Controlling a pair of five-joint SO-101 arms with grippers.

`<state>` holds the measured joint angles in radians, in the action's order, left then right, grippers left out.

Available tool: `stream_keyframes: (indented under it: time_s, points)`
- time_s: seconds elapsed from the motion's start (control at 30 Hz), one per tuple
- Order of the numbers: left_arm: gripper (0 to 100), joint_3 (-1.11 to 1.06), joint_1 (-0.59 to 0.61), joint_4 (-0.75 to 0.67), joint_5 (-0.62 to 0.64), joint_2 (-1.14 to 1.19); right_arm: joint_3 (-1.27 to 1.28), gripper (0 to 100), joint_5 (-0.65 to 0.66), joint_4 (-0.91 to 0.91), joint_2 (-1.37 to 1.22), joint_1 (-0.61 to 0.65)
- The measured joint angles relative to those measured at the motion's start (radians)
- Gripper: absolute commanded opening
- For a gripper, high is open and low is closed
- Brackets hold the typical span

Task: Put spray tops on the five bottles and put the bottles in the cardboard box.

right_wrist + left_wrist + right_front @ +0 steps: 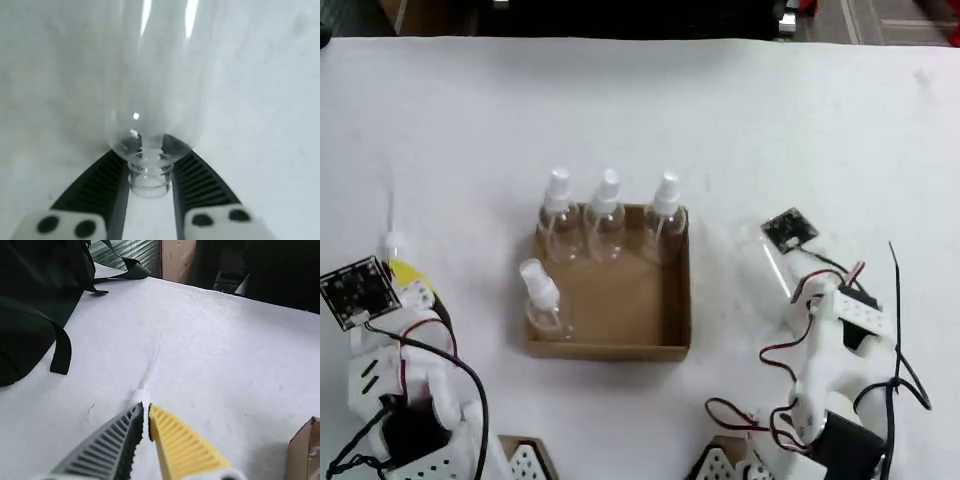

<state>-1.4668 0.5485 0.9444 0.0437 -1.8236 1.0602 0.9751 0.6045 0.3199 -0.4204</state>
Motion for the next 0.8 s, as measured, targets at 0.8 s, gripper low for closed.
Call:
stream_keyframes:
  time_s: [0.8]
  points:
    - [24, 0.637, -0.313, 0.166, 0.063, -0.011, -0.588, 1.7, -0.147, 1.091, 0.878, 0.399]
